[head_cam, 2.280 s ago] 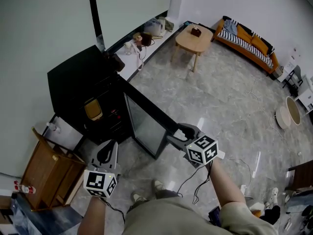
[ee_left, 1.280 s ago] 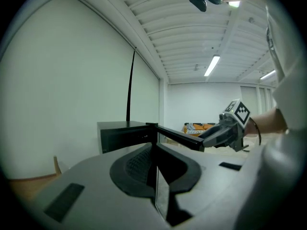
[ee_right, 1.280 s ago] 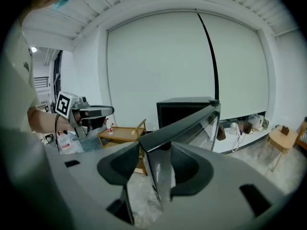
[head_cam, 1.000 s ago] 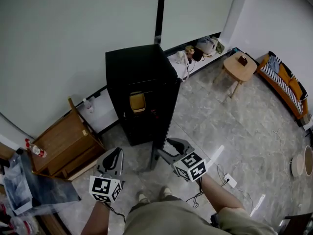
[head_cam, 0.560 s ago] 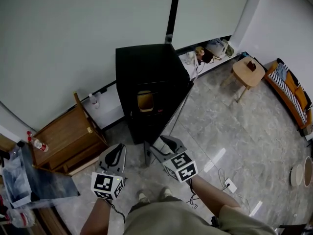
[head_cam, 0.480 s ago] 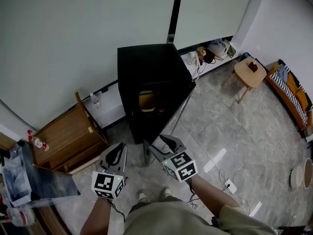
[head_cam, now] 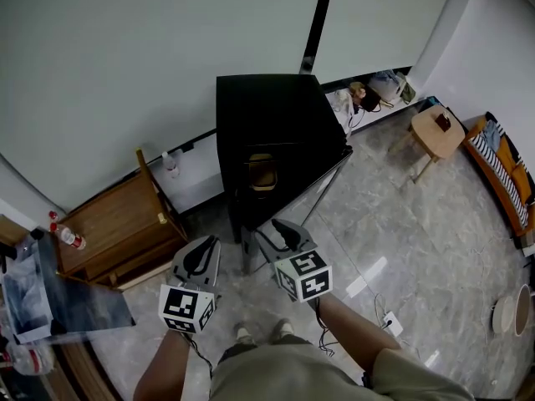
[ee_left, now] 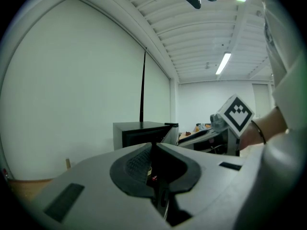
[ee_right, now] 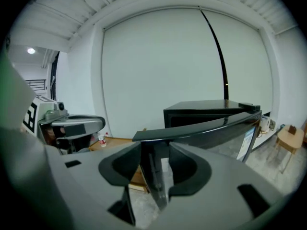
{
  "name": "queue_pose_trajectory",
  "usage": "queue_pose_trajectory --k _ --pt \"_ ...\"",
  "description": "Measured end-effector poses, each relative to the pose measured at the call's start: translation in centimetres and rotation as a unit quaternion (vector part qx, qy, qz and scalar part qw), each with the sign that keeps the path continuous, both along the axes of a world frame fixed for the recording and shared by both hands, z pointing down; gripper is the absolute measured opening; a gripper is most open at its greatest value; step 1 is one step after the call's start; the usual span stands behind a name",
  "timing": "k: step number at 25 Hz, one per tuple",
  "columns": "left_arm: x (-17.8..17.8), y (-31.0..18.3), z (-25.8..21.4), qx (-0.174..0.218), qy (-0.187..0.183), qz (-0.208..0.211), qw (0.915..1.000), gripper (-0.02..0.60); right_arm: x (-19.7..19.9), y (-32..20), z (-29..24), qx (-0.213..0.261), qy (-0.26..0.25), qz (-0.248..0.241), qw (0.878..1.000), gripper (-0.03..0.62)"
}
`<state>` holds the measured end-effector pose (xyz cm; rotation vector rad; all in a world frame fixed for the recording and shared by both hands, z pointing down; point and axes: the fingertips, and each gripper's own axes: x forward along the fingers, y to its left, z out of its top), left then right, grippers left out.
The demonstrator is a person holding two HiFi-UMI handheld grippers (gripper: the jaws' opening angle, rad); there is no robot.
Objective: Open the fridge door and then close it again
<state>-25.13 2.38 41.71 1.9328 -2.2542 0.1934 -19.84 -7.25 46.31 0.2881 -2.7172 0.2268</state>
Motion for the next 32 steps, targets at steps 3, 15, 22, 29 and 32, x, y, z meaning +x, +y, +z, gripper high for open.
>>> queue_pose_trajectory --k 3,15,22,29,32 --pt "-0.9 0.0 -0.1 0.001 -0.001 -0.005 1.0000 0.026 -1.0 -1.3 -0.4 0.002 -0.010 0.017 1.000 0.155" --pt "-3.8 -1.1 -0.2 0.012 -0.005 -0.016 0.9998 0.026 -5.8 -3.2 0.2 0.021 -0.012 0.015 1.000 0.138" --pt "-6.2 -2.4 -0.3 0.031 0.024 -0.049 0.9980 0.026 -8.4 -4.9 0.2 0.018 -0.016 0.027 0.999 0.111" --pt "-7.7 -3.9 0.0 0.031 0.020 -0.047 0.9982 0.026 -10.3 -6.6 0.4 0.016 -0.025 0.052 0.998 0.058" --pt "-8.3 -4.5 0.2 0.032 0.022 -0.046 0.9982 0.026 -11.3 -7.5 0.6 0.023 -0.024 0.060 0.998 0.038"
